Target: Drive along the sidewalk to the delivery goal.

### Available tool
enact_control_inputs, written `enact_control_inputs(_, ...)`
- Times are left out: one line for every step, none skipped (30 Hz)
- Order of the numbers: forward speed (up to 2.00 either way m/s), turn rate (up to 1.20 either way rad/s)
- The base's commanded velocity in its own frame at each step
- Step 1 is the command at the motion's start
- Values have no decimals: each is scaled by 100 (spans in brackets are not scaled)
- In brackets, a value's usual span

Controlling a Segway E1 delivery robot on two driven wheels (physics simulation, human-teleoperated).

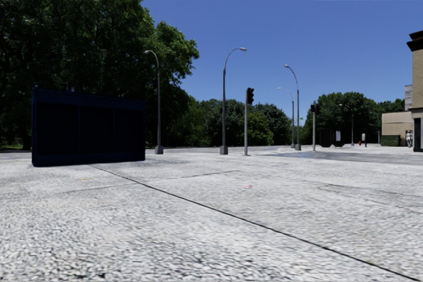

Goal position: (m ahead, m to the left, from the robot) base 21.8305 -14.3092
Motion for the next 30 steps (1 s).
enact_control_inputs(200, 0)
enact_control_inputs(200, 0)
enact_control_inputs(200, 0)
enact_control_inputs(200, 0)
enact_control_inputs(200, 0)
enact_control_inputs(200, 0)
enact_control_inputs(200, 0)
enact_control_inputs(200, 0)
enact_control_inputs(200, 0)
enact_control_inputs(200, 0)
enact_control_inputs(200, 0)
enact_control_inputs(200, 0)
enact_control_inputs(200, 0)
enact_control_inputs(200, 0)
enact_control_inputs(200, 0)
enact_control_inputs(200, 0)
enact_control_inputs(200, 0)
enact_control_inputs(200, 0)
enact_control_inputs(200, 0)
enact_control_inputs(200, 0)
enact_control_inputs(200, 0)
enact_control_inputs(200, 0)
enact_control_inputs(200, 0)
enact_control_inputs(200, 0)
enact_control_inputs(200, 0)
enact_control_inputs(200, 0)
enact_control_inputs(200, 0)
enact_control_inputs(200, 0)
enact_control_inputs(200, 0)
enact_control_inputs(200, 0)
